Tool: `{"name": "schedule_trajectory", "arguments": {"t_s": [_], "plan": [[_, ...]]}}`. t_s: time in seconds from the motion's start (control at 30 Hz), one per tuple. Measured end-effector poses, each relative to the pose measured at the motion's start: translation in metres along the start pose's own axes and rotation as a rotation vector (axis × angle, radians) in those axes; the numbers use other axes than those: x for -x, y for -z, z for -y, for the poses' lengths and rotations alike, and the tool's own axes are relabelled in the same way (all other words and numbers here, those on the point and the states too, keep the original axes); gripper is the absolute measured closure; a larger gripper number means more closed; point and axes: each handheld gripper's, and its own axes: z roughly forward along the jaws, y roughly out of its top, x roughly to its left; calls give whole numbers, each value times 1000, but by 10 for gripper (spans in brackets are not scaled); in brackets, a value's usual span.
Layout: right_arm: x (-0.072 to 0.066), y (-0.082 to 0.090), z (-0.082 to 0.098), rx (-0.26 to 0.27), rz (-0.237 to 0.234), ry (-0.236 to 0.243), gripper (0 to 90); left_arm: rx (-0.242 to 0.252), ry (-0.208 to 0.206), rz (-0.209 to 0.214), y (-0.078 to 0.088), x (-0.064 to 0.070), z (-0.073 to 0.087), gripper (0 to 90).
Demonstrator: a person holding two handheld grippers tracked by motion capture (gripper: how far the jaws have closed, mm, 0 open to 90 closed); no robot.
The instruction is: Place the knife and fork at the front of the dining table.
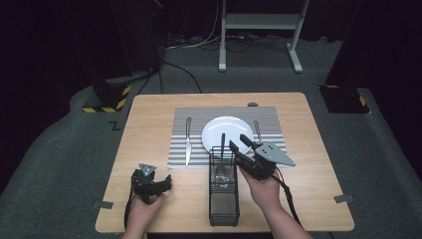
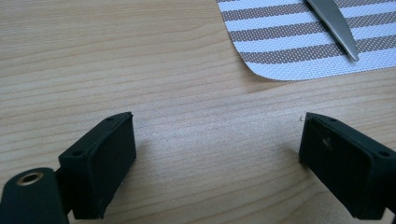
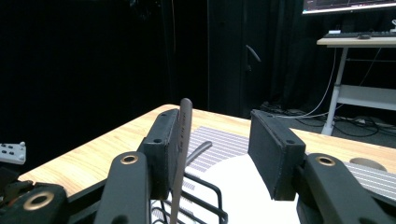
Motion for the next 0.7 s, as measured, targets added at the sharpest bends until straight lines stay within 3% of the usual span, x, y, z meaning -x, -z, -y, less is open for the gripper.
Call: {"name": "schedule_trajectory", "arguments": {"t_s": [0.7], "plan": [[-11,-35,6,-69,-32,13,665,0,0,1,0,0,0,109]]}}
